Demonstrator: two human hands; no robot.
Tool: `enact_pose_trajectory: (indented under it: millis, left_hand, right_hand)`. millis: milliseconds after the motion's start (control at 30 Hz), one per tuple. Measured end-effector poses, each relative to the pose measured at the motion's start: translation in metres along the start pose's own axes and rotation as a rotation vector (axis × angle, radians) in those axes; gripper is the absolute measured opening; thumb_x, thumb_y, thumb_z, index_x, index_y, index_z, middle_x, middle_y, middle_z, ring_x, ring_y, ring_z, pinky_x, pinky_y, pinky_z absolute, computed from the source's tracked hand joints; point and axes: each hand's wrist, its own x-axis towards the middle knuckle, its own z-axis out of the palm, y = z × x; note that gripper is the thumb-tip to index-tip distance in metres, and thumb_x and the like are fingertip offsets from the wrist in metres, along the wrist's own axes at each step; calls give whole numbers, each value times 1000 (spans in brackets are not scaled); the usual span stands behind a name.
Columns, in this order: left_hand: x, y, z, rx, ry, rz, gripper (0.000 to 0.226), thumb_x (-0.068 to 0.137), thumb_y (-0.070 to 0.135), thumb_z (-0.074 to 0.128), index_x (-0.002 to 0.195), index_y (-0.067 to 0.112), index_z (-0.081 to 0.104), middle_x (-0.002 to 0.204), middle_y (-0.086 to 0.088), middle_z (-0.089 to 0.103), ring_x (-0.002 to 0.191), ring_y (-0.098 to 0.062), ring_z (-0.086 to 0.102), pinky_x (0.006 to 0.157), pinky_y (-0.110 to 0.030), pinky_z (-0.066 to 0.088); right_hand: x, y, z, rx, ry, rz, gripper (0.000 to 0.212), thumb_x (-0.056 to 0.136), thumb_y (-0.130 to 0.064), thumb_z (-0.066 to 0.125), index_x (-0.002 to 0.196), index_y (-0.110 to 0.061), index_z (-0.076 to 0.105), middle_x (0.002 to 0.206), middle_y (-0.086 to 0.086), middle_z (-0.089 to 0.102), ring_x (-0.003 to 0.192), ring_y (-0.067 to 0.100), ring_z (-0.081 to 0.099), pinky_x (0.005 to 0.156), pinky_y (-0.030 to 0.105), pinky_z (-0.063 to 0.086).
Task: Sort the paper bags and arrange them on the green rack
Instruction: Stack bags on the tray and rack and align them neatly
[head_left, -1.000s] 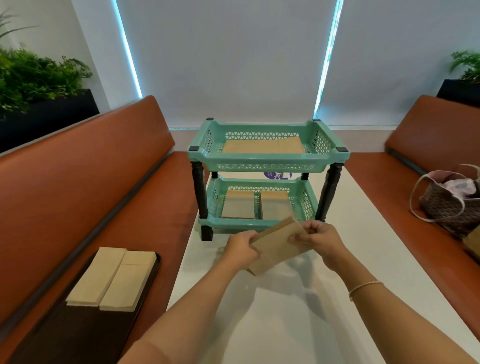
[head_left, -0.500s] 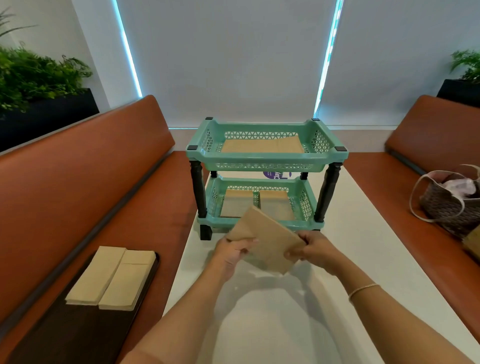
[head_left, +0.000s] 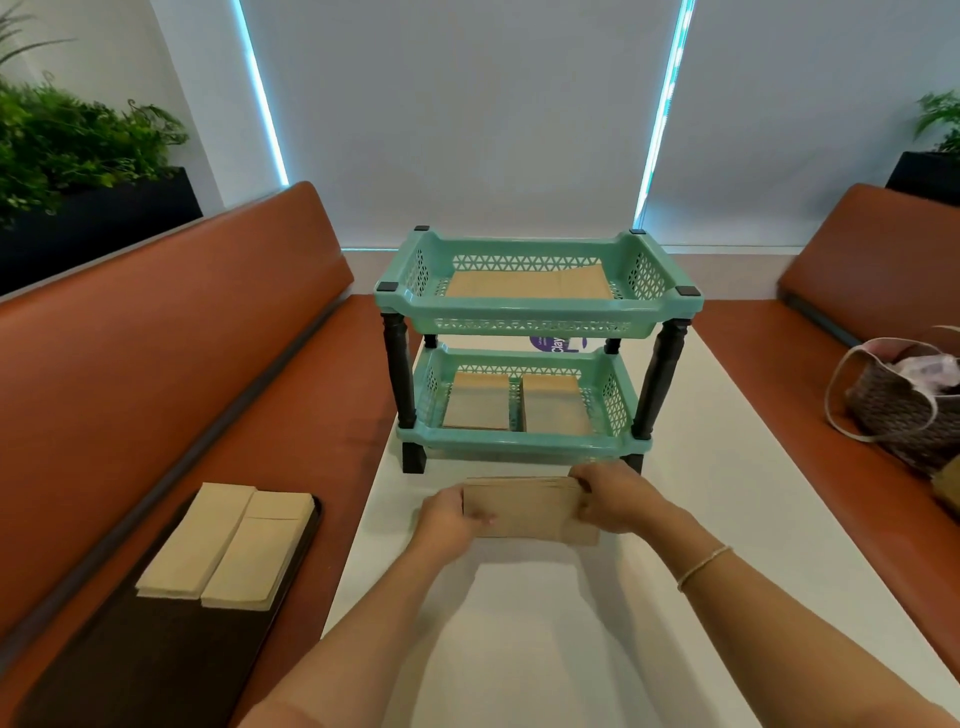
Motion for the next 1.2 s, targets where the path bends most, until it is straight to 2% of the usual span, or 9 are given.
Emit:
enact_pose_trajectory:
  millis: [300, 533, 633, 733, 867, 933, 1000, 1100, 1200]
  left_hand:
    - [2, 2, -1, 134, -60, -58, 47, 79, 16, 74, 123, 13, 58, 119, -5, 64, 111, -22, 58, 97, -30, 46]
    - [13, 38, -27, -20, -105, 58, 30, 69, 9, 77, 89, 28, 67, 95, 0, 72, 93, -21, 67, 89, -44, 53]
    - [26, 71, -31, -221, 100, 3, 38, 65, 16, 84, 93, 25, 59, 106, -5, 66, 94, -26, 66, 85, -43, 55]
    - [31, 95, -20, -401, 150, -106, 58, 72, 14, 80, 121, 16, 50, 115, -7, 59, 100, -26, 62, 87, -42, 54]
    - [35, 115, 2, -164, 18, -152, 30, 85, 21, 66, 110, 6, 57, 113, -11, 65, 100, -28, 62, 88, -36, 52]
    - [42, 122, 6, -66, -6, -175, 38, 86, 28, 65, 113, 3, 57, 111, -12, 65, 97, -27, 62, 86, -34, 50]
    - [53, 130, 5, 24, -6, -192, 43, 85, 30, 66, 116, 1, 55, 112, -14, 65, 81, -22, 61, 78, -31, 50]
    - [71, 142, 2, 159, 19, -187, 45, 87, 32, 65, 119, 1, 55, 112, -12, 66, 83, -22, 64, 77, -29, 50]
    - [87, 146, 5, 245, 14, -176, 48, 89, 35, 61, 120, -1, 54, 115, -12, 65, 83, -21, 60, 79, -26, 50]
  right_hand:
    - [5, -3, 7, -68, -35, 32, 34, 80, -11, 57, 114, -18, 55, 110, 6, 60, 101, 24, 56, 83, 36, 53]
    - [-1, -6, -27, 68, -93, 49, 15, 80, -17, 64, 95, -18, 61, 98, 3, 62, 87, 18, 54, 68, 22, 45]
    - [-1, -8, -40, 582, -176, 114, 27, 82, -5, 65, 104, -16, 56, 103, 5, 61, 94, 21, 59, 71, 23, 53]
    - [1, -10, -51, 1072, -212, 176, 32, 87, 5, 57, 116, -7, 53, 105, 12, 62, 97, 27, 61, 82, 31, 53]
    - [20, -13, -59, 1278, -84, 306, 28, 89, 8, 53, 117, 2, 55, 96, 16, 66, 89, 30, 64, 74, 30, 57]
    - [30, -14, -61, 1286, -26, 386, 19, 87, 5, 57, 106, 4, 59, 91, 17, 66, 86, 30, 63, 79, 37, 55]
    - [40, -16, -64, 1209, 4, 449, 3, 87, 1, 61, 84, -1, 60, 73, 11, 61, 65, 22, 56, 59, 30, 48]
    - [61, -15, -66, 1142, 65, 496, 26, 88, -2, 61, 65, -5, 51, 60, 9, 50, 52, 17, 44, 46, 25, 37]
    - [80, -13, -70, 1083, 95, 525, 26, 88, -4, 61, 64, -4, 50, 62, 10, 52, 53, 19, 46, 52, 29, 41]
